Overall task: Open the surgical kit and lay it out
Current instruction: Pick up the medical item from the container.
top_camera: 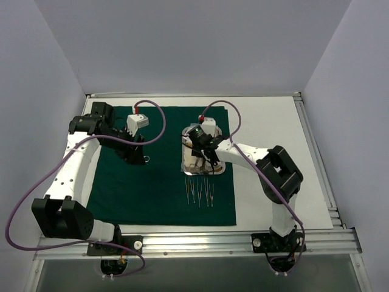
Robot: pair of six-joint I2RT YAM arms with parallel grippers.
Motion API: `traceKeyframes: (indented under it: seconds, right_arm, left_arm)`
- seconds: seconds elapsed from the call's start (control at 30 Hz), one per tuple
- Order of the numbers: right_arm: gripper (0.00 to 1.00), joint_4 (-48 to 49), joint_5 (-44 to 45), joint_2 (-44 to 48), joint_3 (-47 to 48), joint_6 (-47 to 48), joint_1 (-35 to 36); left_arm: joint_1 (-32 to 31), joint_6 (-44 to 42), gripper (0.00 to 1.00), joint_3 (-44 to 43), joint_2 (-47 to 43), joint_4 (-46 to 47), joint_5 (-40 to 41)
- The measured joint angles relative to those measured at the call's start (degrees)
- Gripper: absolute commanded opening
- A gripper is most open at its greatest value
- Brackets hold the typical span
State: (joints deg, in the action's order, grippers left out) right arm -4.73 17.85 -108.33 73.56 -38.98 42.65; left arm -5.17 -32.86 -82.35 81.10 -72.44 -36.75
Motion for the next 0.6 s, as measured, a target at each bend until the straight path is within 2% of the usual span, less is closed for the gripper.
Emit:
traceKeyframes:
  seconds: [0.1, 0.6]
  right_arm:
    - [0.3, -0.3, -0.6, -2.5, 0.5, 0.3, -0.2]
    - [0.29, 0.7, -2.4, -6.3, 1.9, 0.0, -0.3]
  left_arm:
    - [0.1, -0.4, 0.69, 0.0, 0.6, 0.0, 0.2]
    - [0.4, -0.8, 0.68, 0.0, 2.3, 0.2, 0.3]
